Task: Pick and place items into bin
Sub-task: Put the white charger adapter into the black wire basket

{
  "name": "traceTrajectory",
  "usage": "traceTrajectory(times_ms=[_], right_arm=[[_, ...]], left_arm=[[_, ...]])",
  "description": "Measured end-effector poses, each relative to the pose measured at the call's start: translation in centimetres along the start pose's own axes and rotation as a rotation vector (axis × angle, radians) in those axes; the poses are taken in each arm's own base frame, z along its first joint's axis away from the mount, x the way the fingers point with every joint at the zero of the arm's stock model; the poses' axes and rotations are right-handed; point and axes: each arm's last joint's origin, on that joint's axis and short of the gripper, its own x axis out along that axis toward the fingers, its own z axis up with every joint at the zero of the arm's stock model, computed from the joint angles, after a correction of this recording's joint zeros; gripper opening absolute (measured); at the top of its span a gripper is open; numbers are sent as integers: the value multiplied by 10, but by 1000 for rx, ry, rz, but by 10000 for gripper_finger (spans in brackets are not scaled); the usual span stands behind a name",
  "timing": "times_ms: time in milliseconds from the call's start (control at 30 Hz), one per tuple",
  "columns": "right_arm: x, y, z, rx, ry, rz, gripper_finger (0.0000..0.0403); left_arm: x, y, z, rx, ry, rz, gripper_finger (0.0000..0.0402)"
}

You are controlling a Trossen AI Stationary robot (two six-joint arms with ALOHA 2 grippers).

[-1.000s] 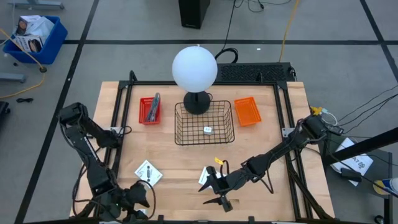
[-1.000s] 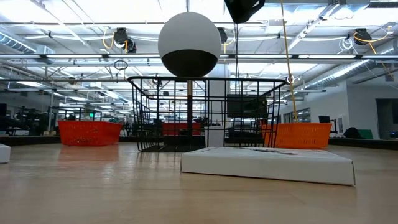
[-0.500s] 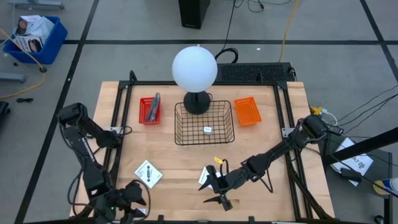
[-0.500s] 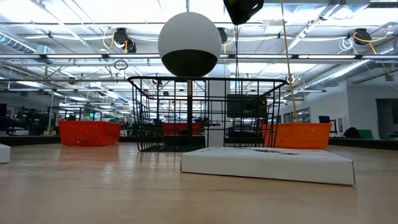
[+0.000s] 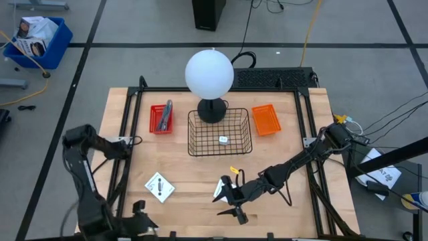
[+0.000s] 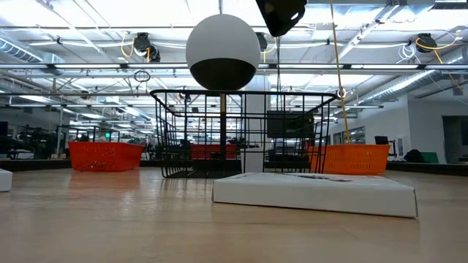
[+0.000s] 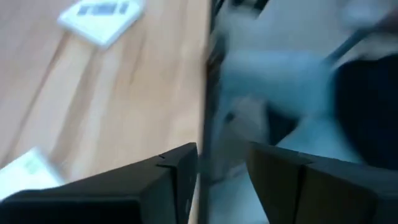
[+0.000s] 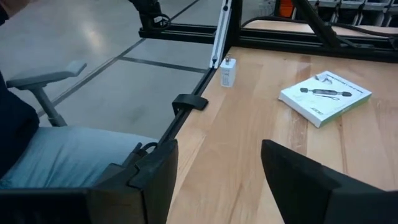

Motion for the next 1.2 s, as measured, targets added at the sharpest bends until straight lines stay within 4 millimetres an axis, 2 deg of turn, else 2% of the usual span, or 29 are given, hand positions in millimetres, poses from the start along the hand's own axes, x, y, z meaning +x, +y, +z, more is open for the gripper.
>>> traceTrajectory(times_ms=[133, 300, 733, 1033, 1200], right_arm=[[0, 0, 0, 0, 0, 0, 220], [0, 0, -1, 17, 12, -1, 221], [0, 0, -3, 23, 35, -5, 217], [0, 0, -3, 23, 36, -5, 213], [0, 0, -3, 24, 36, -5, 214]], left_arm=[[24, 1, -4, 59, 134, 171, 132], [37, -2, -10, 31, 190, 193, 131], [30, -8, -25, -133, 249, 179, 136], [32, -4, -29, -200, 275, 207, 210], [30, -4, -32, -187, 282, 213, 227]])
